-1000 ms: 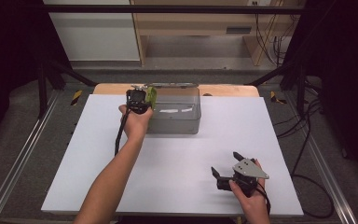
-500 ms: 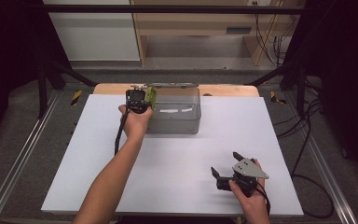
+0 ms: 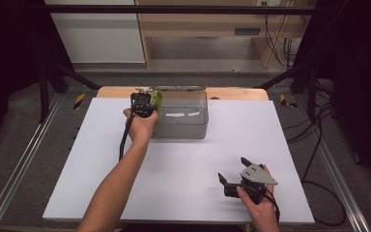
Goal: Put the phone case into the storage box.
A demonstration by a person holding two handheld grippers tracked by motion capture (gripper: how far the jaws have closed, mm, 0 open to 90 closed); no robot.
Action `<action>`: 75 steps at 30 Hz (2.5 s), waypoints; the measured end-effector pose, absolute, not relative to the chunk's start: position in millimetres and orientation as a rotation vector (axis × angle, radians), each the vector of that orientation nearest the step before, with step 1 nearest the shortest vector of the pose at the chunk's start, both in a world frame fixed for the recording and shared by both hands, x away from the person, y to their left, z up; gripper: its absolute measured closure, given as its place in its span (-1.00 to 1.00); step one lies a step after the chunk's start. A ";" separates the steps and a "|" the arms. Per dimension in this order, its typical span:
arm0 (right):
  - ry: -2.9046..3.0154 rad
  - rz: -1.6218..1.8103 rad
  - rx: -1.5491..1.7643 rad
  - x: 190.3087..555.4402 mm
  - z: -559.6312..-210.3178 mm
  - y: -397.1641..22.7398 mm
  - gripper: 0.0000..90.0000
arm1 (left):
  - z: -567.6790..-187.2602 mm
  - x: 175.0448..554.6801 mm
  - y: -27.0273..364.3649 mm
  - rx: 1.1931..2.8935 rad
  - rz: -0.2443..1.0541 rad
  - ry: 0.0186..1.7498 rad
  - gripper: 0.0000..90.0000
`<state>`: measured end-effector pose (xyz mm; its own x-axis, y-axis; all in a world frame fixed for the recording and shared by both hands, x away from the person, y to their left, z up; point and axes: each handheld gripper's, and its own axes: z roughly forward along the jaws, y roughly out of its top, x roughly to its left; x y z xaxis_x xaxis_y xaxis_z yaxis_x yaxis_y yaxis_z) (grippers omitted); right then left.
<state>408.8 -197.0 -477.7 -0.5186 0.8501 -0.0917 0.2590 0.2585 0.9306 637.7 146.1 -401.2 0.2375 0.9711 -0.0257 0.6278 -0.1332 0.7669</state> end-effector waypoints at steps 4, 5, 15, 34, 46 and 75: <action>1.929 1.256 1.003 408.7 -477.7 -196.8 -0.90 | -404.0 639.7 146.1 1.843 0.649 1.473 0.71; 1.929 1.256 1.003 408.8 -477.7 -196.9 -0.90 | -404.7 640.1 145.9 1.844 0.650 1.474 0.71; 1.929 1.256 1.002 409.2 -477.9 -197.0 -0.90 | -405.4 640.3 145.8 1.840 0.651 1.476 0.71; 1.929 1.256 1.006 409.4 -478.0 -197.1 -0.90 | -403.6 638.1 146.6 1.808 0.691 1.415 0.53; 1.931 1.259 1.005 408.9 -477.9 -195.4 -0.90 | -384.5 627.4 153.8 1.753 0.787 1.197 0.02; 1.925 1.254 0.994 407.3 -477.3 -194.0 -0.91 | -379.4 592.0 155.3 1.734 0.705 0.987 -0.89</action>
<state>407.3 -194.0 -477.3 -0.5188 0.8491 -0.0996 0.2523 0.2633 0.9311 592.0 155.3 -379.4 0.5014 0.8651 0.0157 0.2958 -0.1884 0.9365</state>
